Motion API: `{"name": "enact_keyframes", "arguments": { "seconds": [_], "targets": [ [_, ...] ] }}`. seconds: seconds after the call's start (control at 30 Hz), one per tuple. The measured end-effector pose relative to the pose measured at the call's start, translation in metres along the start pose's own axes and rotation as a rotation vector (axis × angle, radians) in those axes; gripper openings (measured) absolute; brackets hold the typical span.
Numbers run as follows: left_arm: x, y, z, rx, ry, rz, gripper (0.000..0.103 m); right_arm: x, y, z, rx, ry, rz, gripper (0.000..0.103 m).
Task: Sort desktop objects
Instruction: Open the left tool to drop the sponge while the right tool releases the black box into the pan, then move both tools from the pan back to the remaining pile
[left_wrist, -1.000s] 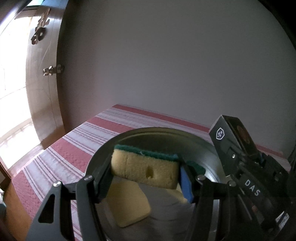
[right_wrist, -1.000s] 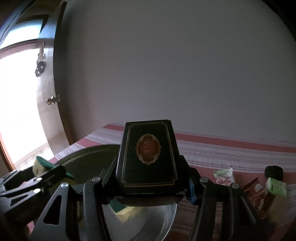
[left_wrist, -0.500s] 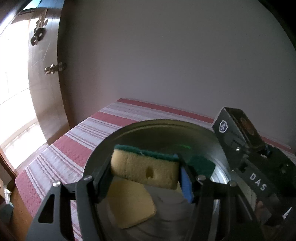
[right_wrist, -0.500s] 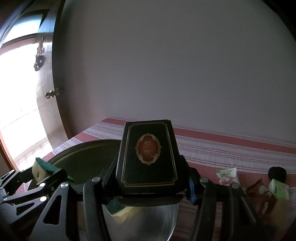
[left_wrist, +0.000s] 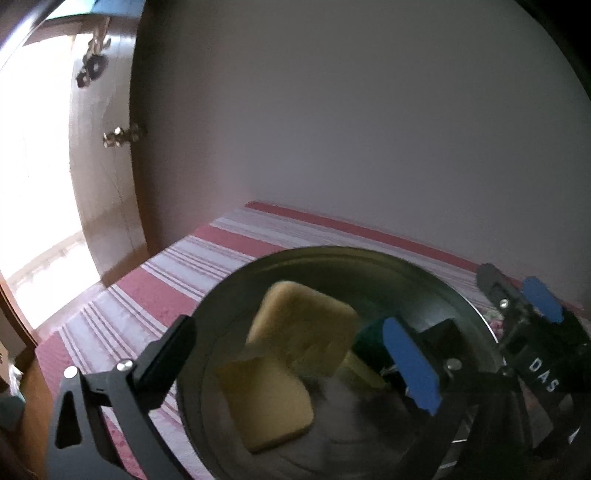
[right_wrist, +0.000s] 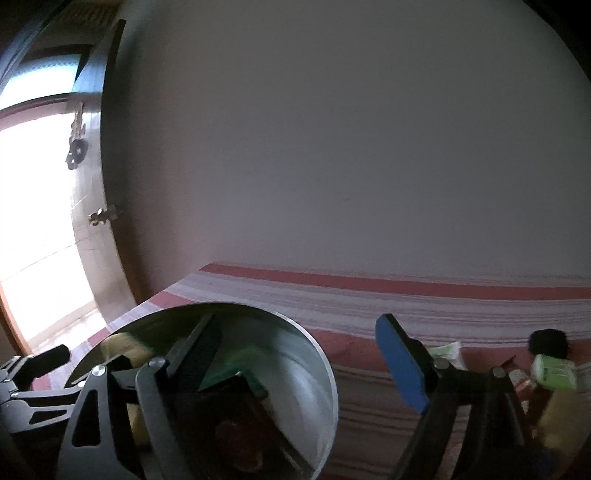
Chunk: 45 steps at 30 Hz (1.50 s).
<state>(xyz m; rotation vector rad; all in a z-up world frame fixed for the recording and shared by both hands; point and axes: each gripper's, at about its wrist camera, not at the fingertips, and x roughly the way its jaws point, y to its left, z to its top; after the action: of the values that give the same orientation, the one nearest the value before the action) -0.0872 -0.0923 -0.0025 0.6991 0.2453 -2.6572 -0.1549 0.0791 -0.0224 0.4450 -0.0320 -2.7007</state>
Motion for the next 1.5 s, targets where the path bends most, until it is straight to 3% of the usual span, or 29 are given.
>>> {"name": "enact_keyframes", "arguments": {
  "seconds": [0.1, 0.23, 0.47, 0.7, 0.8, 1.5],
  "targets": [
    [-0.005, -0.001, -0.003, 0.005, -0.037, 0.028, 0.103, -0.012, -0.002, 0.0, -0.014, -0.048, -0.056, 0.088],
    [-0.016, -0.001, -0.006, -0.024, -0.107, 0.059, 0.103, -0.025, -0.01, 0.0, 0.029, -0.102, -0.077, 0.097],
    [-0.031, -0.013, -0.017, -0.016, -0.246, 0.136, 0.103, -0.045, -0.021, -0.005, 0.084, -0.243, -0.111, 0.102],
    [-0.033, -0.005, -0.02, -0.062, -0.285, 0.153, 0.103, -0.042, -0.01, -0.007, 0.016, -0.223, -0.137, 0.102],
    [-0.039, -0.009, -0.025, -0.052, -0.335, 0.194, 0.103, -0.044, -0.005, -0.007, -0.013, -0.235, -0.153, 0.102],
    [-0.04, -0.025, -0.033, -0.035, -0.282, 0.096, 0.103, -0.073, -0.037, -0.014, -0.009, -0.193, -0.242, 0.102]
  ]
}}
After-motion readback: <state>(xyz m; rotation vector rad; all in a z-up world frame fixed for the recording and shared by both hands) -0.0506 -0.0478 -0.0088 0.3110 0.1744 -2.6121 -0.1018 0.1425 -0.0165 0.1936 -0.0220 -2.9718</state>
